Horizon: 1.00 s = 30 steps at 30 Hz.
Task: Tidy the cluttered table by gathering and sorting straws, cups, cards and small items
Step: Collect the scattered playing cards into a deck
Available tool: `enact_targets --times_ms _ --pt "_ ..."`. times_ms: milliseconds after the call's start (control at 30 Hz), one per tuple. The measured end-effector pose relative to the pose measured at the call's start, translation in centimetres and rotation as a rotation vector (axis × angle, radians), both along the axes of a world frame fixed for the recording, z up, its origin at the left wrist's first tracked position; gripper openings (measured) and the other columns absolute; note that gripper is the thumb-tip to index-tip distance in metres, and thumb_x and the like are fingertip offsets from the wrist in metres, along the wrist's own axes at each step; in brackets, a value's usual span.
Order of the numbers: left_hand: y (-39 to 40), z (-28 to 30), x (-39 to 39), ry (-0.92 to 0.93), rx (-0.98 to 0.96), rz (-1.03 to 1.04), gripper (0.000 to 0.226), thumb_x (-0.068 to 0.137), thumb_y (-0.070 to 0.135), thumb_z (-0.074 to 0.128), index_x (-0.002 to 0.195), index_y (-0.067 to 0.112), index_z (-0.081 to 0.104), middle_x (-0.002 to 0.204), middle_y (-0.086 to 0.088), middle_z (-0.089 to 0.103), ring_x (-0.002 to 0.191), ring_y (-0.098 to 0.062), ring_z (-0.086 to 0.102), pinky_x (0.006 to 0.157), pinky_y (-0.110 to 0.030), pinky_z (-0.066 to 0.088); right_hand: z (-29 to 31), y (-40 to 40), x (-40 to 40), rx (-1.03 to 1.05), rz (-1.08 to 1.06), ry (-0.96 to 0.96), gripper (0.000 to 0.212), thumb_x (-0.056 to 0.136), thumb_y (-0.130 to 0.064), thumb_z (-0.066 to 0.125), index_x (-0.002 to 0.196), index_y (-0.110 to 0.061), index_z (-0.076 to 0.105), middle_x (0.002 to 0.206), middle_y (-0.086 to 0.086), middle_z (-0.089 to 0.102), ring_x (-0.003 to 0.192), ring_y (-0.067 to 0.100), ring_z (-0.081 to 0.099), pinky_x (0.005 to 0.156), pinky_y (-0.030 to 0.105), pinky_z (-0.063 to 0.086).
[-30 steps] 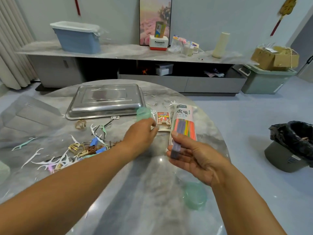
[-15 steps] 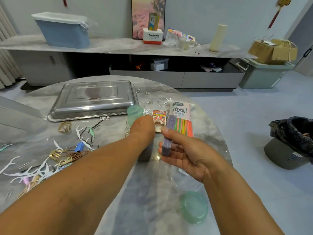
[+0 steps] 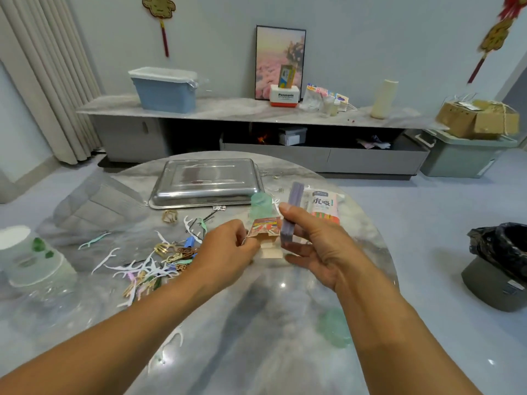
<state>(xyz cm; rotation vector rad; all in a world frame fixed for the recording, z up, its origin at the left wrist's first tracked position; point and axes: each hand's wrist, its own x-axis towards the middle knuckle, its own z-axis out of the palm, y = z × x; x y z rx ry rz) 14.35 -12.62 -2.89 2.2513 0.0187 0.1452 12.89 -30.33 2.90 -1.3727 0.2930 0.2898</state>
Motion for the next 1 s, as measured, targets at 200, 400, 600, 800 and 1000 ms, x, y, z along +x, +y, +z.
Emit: enact_targets --times_ms 200,400,600,800,1000 --pt "5.0 2.4 -7.5 0.114 -0.653 -0.152 0.026 0.08 0.042 0.073 0.07 0.025 0.055 0.099 -0.006 0.073 0.091 -0.019 0.066 0.086 -0.041 0.061 1.4 3.0 -4.7 0.124 0.126 0.02 0.027 0.061 -0.035 0.091 0.079 -0.016 0.083 0.1 0.01 0.078 0.084 0.031 0.072 0.074 0.04 0.062" --pt "7.5 3.7 -12.0 0.023 -0.875 -0.122 0.024 0.081 0.049 0.072 0.08 0.026 0.07 0.093 -0.006 0.075 0.088 -0.016 0.07 0.078 -0.026 0.057 1.9 5.3 -8.1 0.24 0.174 0.056 0.048 0.07 -0.023 0.088 0.111 -0.005 0.072 0.109 0.018 0.075 0.1 0.041 0.072 0.084 0.055 0.06" --pt "7.4 3.4 -13.2 -0.078 -0.897 -0.086 0.024 0.085 0.038 0.073 0.082 0.015 0.067 0.092 -0.013 0.075 0.09 -0.028 0.073 0.088 -0.038 0.06 2.1 8.1 -8.8 0.173 0.334 0.014 0.03 0.064 -0.03 0.09 0.087 -0.011 0.083 0.099 0.015 0.076 0.085 0.027 0.074 0.082 0.043 0.061" --pt "8.2 2.6 -12.1 -0.056 -0.918 -0.077 0.059 0.075 0.04 0.088 0.12 0.018 0.056 0.104 -0.01 0.068 0.091 -0.019 0.07 0.09 -0.04 0.055 1.7 8.1 -8.5 0.129 0.353 0.032 0.029 0.06 -0.035 0.091 0.081 -0.016 0.083 0.1 0.011 0.077 0.085 0.023 0.073 0.09 0.044 0.06" --pt "9.3 2.4 -11.3 0.048 -0.734 -0.352 0.06 0.074 0.012 0.09 0.128 0.021 0.063 0.115 -0.01 0.074 0.111 -0.026 0.07 0.087 -0.028 0.057 1.8 7.1 -8.7 0.192 0.417 0.108 0.033 0.065 -0.034 0.088 0.091 -0.013 0.083 0.108 0.012 0.076 0.091 0.026 0.073 0.084 0.041 0.06"
